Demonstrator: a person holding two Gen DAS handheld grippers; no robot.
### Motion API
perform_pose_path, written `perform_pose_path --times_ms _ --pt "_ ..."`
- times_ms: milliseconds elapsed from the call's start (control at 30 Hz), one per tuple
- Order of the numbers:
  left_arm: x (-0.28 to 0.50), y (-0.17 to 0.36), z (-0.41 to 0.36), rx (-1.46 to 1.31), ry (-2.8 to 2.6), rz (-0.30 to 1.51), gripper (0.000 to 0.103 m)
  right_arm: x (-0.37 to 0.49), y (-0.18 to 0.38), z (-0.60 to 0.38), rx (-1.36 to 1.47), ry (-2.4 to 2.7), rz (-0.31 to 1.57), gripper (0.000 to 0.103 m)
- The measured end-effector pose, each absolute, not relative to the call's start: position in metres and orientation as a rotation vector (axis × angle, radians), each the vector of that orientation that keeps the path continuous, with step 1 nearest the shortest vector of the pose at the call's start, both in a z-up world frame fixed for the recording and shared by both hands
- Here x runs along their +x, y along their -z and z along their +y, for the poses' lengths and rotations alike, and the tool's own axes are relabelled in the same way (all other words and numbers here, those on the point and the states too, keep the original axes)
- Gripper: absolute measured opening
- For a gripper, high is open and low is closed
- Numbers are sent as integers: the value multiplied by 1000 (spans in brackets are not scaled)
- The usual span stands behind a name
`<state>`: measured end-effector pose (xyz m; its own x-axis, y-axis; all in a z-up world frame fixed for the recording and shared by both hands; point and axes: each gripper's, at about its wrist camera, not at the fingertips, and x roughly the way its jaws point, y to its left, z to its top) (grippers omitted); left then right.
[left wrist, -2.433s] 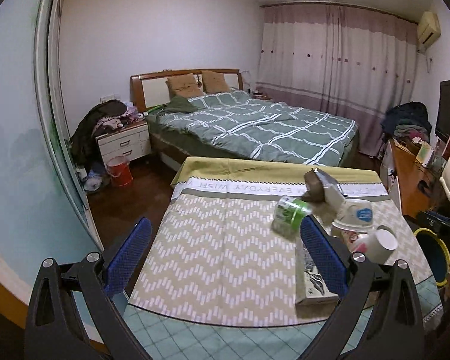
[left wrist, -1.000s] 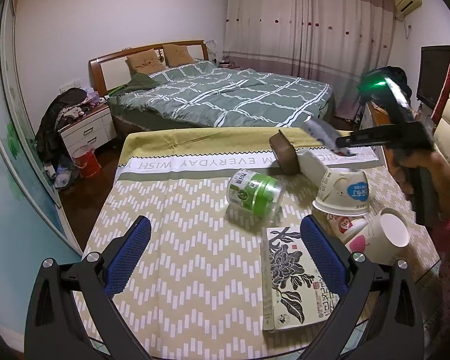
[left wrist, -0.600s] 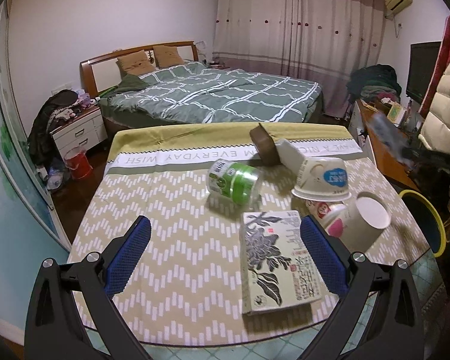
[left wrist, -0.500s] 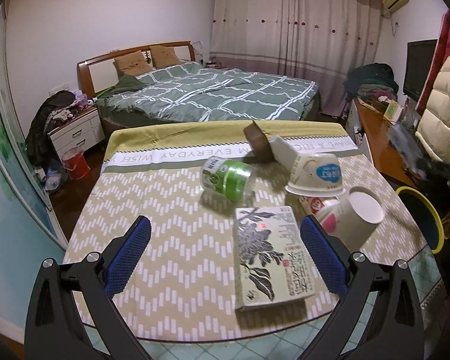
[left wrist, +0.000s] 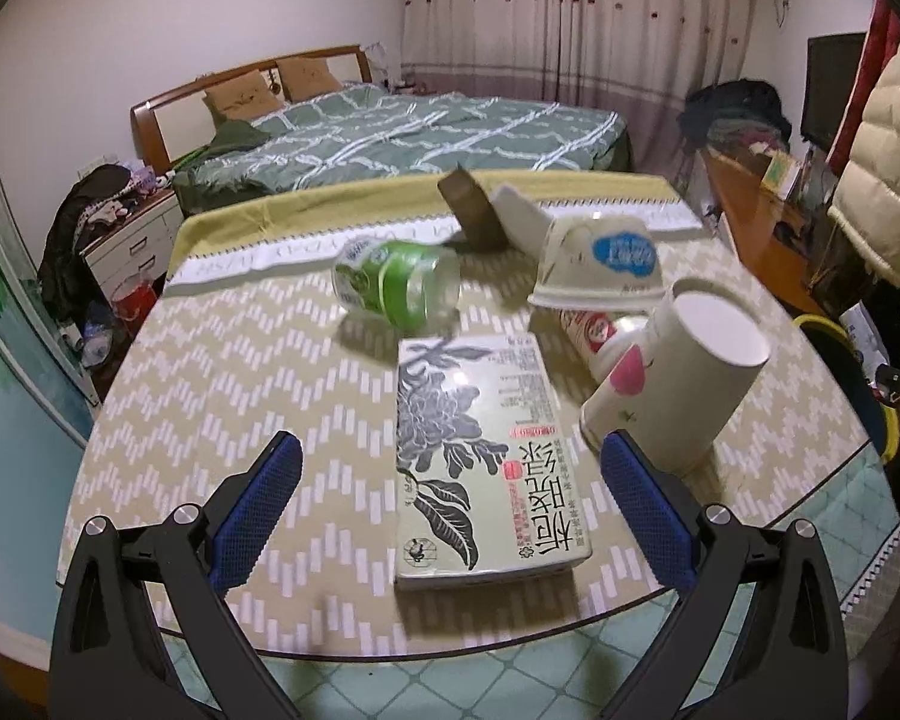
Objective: Collect trash
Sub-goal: 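Carry the paper strip into the yellow bin and open the right gripper, then grasp the flower-printed box with the left gripper and lift it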
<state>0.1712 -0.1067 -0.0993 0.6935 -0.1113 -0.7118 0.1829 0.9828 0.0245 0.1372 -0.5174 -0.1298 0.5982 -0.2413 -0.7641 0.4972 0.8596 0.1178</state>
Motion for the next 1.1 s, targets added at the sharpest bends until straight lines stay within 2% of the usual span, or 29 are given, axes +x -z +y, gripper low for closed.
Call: perform_pose_path --times_ms 567,767,933,1100 --pt "197 138 -113 116 155 878 98 140 139 -515 339 408 840 26" --pt "210 140 -111 105 152 881 89 143 142 -508 329 393 855 26" --pt "225 140 -117 105 152 899 75 142 140 -507 326 390 854 26" --pt "230 139 -113 95 156 902 72 140 139 -506 324 383 853 26"
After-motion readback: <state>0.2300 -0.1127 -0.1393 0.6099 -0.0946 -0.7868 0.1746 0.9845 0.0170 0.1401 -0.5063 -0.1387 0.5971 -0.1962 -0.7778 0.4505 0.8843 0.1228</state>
